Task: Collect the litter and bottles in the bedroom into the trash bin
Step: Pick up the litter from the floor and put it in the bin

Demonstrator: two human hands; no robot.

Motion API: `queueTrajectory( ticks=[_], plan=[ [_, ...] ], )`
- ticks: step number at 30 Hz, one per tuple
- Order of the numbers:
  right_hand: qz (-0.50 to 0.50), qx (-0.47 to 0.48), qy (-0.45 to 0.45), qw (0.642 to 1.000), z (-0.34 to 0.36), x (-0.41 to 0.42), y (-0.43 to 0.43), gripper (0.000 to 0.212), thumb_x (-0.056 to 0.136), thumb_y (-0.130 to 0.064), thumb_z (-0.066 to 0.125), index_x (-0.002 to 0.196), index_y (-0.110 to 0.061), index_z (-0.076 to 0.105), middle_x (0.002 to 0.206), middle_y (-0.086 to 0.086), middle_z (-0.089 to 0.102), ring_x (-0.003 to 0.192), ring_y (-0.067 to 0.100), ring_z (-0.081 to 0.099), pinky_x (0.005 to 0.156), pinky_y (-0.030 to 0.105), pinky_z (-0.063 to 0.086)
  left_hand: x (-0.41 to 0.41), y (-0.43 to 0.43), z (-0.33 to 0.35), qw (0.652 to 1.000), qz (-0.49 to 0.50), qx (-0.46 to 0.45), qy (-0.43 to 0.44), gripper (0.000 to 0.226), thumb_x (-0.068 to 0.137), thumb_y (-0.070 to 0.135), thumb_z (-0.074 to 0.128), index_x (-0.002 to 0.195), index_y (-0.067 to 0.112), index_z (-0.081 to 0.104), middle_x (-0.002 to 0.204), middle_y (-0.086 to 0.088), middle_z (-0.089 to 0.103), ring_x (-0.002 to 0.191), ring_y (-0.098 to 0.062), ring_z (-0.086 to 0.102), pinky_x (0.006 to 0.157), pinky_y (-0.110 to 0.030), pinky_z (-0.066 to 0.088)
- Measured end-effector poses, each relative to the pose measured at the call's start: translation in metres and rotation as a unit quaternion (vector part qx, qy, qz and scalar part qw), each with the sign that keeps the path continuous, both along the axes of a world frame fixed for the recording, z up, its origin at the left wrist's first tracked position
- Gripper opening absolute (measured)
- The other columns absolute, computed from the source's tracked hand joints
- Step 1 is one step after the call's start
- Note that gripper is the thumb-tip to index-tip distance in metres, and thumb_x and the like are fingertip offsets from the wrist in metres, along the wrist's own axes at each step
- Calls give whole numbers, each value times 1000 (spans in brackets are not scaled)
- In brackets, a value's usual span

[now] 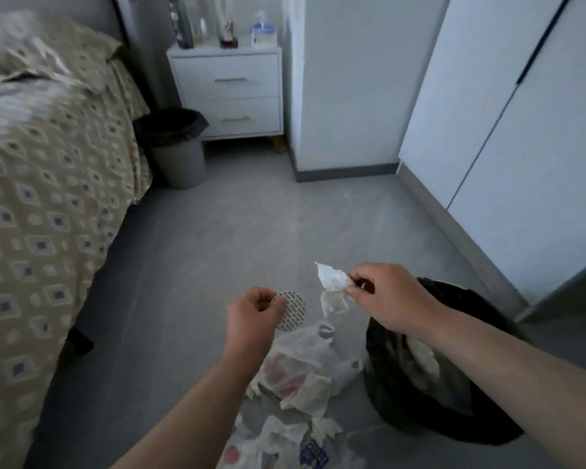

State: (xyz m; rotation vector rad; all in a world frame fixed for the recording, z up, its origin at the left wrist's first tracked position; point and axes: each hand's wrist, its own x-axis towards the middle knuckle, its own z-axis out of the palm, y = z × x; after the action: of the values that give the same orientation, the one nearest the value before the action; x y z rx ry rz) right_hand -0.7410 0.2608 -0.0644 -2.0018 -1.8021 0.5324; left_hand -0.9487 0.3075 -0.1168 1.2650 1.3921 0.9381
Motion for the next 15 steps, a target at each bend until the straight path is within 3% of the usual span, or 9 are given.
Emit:
queueTrajectory(
  ticks=[4,8,12,15],
  plan=[
    [-101,34,19,994,21,81,-32,8,87,-23,63,80,-19,66,72,-8,64,71,13,60,63,25,44,98,-26,11,996,-92,13,11,12,82,11,70,72,15,64,66,-2,67,60,-11,62,55,-21,52],
    [-183,53,48,980,19,140,-49,8,85,-22,63,89,-22,71,83,-10,68,79,9,62,68,25,46,175,-50,1,974,-187,37,122,8,86,18,64,78,20,67,69,6,67,63,-10,63,58,-25,50],
    [-217,62,77,971,5,166,-61,11,84,-19,63,91,-19,72,87,-6,71,82,12,64,70,23,46,205,-64,-32,909,-283,115,283,14,86,31,54,77,25,62,71,5,67,71,-15,63,68,-35,53],
    [-234,44,95,967,-11,172,-67,11,83,-20,64,89,-19,72,85,-5,71,79,13,65,74,28,51,206,-64,-48,853,-318,215,354,22,89,39,53,86,23,66,79,1,70,83,-20,63,91,-36,44]
  ],
)
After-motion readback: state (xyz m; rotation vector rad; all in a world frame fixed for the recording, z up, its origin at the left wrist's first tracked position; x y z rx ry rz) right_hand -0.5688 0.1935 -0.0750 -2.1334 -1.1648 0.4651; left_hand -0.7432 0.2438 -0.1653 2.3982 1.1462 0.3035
